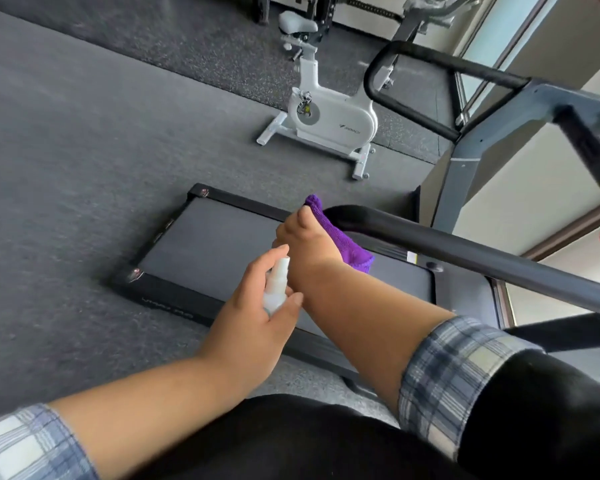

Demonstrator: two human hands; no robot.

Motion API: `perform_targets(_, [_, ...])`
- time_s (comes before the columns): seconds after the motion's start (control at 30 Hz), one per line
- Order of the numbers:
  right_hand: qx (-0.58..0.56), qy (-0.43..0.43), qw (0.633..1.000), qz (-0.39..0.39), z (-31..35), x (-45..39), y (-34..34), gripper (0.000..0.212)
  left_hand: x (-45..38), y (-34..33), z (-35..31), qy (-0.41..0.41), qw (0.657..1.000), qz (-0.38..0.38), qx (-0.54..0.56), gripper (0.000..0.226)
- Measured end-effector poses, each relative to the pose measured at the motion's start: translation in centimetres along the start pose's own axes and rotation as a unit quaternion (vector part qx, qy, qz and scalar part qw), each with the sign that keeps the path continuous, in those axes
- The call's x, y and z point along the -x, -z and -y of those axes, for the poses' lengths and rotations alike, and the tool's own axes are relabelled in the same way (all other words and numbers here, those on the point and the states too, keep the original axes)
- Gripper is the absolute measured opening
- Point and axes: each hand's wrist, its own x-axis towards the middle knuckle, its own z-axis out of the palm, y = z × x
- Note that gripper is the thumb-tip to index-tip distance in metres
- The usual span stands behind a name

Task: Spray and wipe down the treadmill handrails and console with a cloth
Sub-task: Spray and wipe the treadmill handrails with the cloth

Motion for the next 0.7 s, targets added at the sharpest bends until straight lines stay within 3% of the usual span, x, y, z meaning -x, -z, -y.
perform_targets(0.17, [-0.201, -0.114, 0.963, -0.140, -2.6, 1.8, -1.5, 0.030, -0.7, -0.2, -1.2, -0.027, 0.999, 0.009, -0.039, 0.062])
perform_targets(0.3, [-0.283, -0.190, 0.912, -0.229, -4.2, 3.3, -3.6, 0.034, -0.8, -1.1, -2.1, -0.038, 0.997, 0.035, -0.051, 0.060])
perform_targets(0.53, [-0.315, -0.257, 0.871, -0.277, -5.9, 6.7, -8.2, 0.069, -1.4, -3.8, -3.9, -0.076, 0.992, 0.075, -0.071, 0.065])
perform_targets(0.7, [-0.353, -0.271, 0.859, -0.251, -7.3, 9.9, -10.9, 0.068, -1.7, -7.7, -5.5, -0.099, 0.987, 0.108, -0.073, 0.068])
